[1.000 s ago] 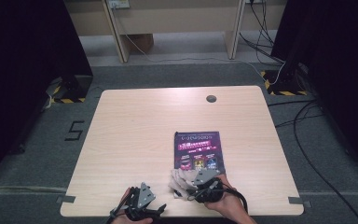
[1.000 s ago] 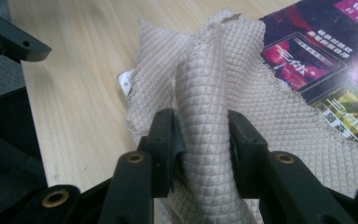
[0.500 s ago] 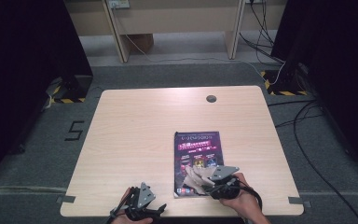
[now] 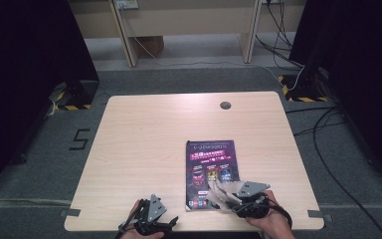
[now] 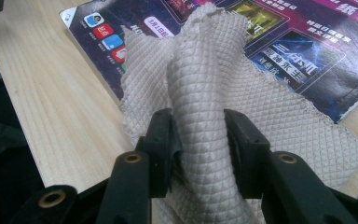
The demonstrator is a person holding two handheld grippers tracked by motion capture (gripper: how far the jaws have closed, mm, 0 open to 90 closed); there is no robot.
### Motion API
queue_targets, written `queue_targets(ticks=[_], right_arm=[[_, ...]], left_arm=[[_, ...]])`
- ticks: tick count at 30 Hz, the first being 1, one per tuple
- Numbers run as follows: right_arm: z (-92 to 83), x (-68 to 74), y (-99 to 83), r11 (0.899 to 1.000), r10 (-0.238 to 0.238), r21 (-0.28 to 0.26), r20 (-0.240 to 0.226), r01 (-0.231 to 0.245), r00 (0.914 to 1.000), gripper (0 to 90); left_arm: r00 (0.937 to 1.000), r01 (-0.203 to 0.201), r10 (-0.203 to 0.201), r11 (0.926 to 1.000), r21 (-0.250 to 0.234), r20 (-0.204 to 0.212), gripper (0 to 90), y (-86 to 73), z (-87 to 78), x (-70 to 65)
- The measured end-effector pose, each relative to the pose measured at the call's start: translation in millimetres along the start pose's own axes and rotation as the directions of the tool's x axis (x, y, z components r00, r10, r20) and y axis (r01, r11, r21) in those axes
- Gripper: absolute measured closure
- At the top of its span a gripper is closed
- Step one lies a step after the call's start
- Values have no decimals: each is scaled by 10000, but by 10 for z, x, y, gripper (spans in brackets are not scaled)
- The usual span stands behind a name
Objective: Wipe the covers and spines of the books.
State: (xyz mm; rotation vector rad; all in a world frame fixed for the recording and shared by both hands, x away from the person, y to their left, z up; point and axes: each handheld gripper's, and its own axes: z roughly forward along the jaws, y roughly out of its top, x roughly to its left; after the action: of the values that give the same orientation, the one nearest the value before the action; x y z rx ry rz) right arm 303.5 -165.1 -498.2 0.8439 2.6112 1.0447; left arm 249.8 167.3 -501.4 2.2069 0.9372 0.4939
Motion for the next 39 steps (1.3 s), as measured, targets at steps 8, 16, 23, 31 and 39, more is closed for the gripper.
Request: queue_targets(ticks=[8,16,23,31,39], right_arm=[[-14,-61,-13,9998,204,2,142,-204,9997,641],[7,-194,23,9994,341,13,623,-343,9975,640],[71,-298,92,9993,381,-48,1023,-378,9940,640],[124,-400,152,9991,432,-54,1283,-429,9908,639],[196,-512,228,9986,534,-99,1604,-525,9856,632]], left_arm=[[9998,-33,34,10000,-52,176,157,37,40,-44],[9993,107,-104,9999,-62,368,153,117,143,-58],[9994,145,-138,9996,-232,320,152,246,284,-79],[9982,475,-489,9980,-417,-345,149,369,411,-14],[9978,526,-531,9985,-121,-390,141,378,481,10]])
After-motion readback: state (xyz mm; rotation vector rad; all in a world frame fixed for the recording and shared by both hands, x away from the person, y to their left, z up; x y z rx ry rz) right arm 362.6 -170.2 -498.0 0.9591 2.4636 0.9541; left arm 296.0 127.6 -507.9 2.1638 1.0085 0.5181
